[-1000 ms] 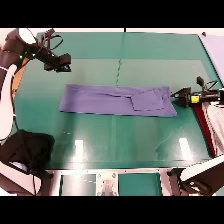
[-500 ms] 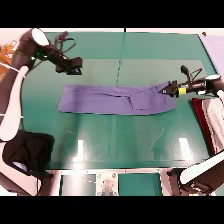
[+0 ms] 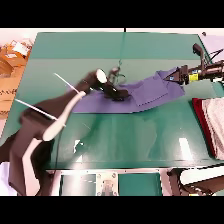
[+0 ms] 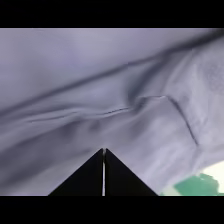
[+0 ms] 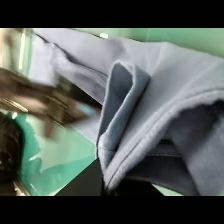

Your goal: Fold the shirts.

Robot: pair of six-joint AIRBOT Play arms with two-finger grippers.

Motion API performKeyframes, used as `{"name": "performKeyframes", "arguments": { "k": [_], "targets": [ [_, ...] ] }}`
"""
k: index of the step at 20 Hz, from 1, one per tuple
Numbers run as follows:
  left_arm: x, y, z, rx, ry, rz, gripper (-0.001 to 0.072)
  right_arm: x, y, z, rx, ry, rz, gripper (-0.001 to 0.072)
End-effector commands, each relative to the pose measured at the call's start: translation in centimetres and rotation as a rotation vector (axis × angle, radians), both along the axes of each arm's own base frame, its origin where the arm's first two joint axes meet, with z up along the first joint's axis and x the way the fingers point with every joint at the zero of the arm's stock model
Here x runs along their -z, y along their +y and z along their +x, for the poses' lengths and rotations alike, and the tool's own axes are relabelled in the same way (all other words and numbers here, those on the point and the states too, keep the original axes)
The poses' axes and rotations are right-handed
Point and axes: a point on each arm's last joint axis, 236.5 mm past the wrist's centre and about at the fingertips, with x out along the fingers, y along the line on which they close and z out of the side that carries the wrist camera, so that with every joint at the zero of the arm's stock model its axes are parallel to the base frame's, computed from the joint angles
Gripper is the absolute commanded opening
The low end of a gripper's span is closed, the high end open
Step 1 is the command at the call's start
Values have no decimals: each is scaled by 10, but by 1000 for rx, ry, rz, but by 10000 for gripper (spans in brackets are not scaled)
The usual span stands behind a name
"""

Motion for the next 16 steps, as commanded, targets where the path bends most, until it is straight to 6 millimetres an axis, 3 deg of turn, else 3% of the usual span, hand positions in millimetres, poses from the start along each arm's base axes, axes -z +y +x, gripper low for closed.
{"name": "performKeyframes", "arguments": {
  "k": [1,3,5,7,9,12,14,16],
  "targets": [
    [23,-57,-21,-11,21,-87,20,-24,1,-6,-7,-39,-24,18],
    [13,-60,-19,0,15,-102,20,-30,1,-5,-5,-38,-24,18],
    [-9,-44,-15,85,-14,-73,19,-35,1,-4,5,-33,-21,18],
    [-41,7,1,172,-61,60,19,-41,7,-5,6,-14,-11,18],
    [-75,86,25,178,-115,259,19,-45,28,-9,-22,9,1,18],
    [-129,211,39,64,-127,486,20,-54,97,-13,-107,16,32,18],
    [-160,276,41,-39,-131,573,20,-55,159,-11,-140,-11,34,18],
    [-186,325,44,-143,-152,614,20,-52,229,-3,-132,-71,43,18]
  ]
}}
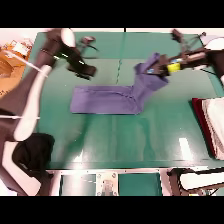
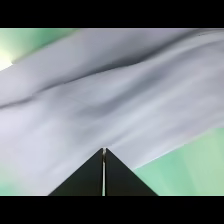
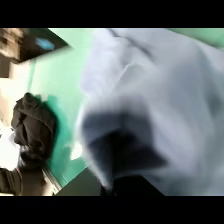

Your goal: Fold the shirts.

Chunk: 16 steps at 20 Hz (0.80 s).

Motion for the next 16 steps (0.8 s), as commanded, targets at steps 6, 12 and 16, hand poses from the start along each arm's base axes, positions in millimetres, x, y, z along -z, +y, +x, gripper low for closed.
{"name": "performKeyframes", "arguments": {
  "k": [6,12,16],
  "targets": [
    [-43,150,-14,-235,9,167,21,104,289,15,249,-28,140,129],
    [-32,151,-17,-184,31,184,20,123,294,-3,74,64,176,162],
    [-33,150,-9,-187,-2,177,20,87,172,25,2,122,145,17]
  ]
}}
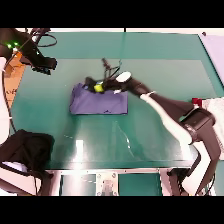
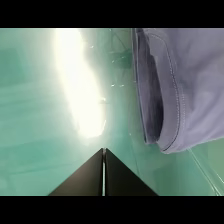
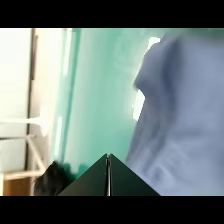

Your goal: Fold the shirts.

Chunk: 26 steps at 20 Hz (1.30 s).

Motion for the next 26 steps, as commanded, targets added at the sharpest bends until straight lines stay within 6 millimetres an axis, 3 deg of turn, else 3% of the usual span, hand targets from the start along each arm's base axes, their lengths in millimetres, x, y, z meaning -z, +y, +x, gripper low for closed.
{"name": "performKeyframes", "arguments": {
  "k": [1,4,5,6,7,8,12,14,15,16,17,19,21,23,26],
  "targets": [
    [-1,2,4,3,-18,2,20,-11,-99,-2,-102,65,-86,17],
    [-1,2,4,2,-18,2,20,19,-206,-5,-13,131,-335,18],
    [-1,2,4,3,-19,2,20,34,-231,-11,34,179,-373,19],
    [-1,2,4,2,-19,2,20,50,-243,-16,86,246,-360,92],
    [-1,2,4,1,-19,2,20,67,-247,-28,95,315,-345,399],
    [-1,2,4,-2,-18,1,20,83,-245,-38,101,377,-319,591],
    [-1,1,3,-5,-14,0,20,126,-196,-50,63,411,-241,591],
    [0,2,0,-5,0,1,20,127,-162,-45,48,367,-196,583],
    [0,2,-1,-5,4,1,20,118,-147,-41,33,333,-169,488],
    [0,2,-2,-5,9,2,20,103,-135,-33,16,283,-148,73],
    [0,2,-3,-5,10,2,20,84,-127,-23,4,240,-123,17],
    [0,1,-3,-4,10,-1,20,30,-124,1,-7,140,-80,16],
    [0,1,-3,-4,10,-1,20,-27,-150,25,32,49,-77,16],
    [0,1,-3,-5,10,-2,20,-71,-209,40,100,-11,-146,16],
    [0,1,-2,-14,8,-5,20,-120,-325,52,278,-66,-238,15]
  ]
}}
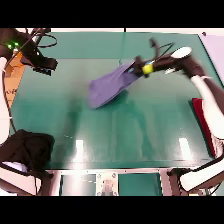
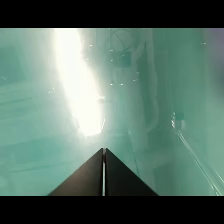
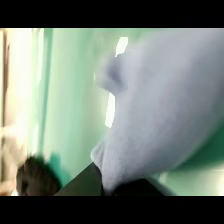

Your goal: Fold the shirts.

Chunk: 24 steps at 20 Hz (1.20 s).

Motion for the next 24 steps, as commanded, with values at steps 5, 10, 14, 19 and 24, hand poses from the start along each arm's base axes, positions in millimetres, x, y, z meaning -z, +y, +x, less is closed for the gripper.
{"name": "performKeyframes", "arguments": {
  "k": [5,10,14,19,24],
  "targets": [
    [0,-1,0,-7,2,-5,21,-81,-281,-8,493,-98,-123,16],
    [0,-1,0,-17,1,-7,20,-92,-426,-56,762,-145,-195,15],
    [0,-2,0,-20,1,-11,21,-105,-472,-98,831,-136,-246,16],
    [1,-7,-6,-12,24,-31,20,-82,-491,-169,923,131,-360,16],
    [0,-20,-7,7,29,-84,20,-84,-502,-236,1031,318,-510,16]
  ]
}}
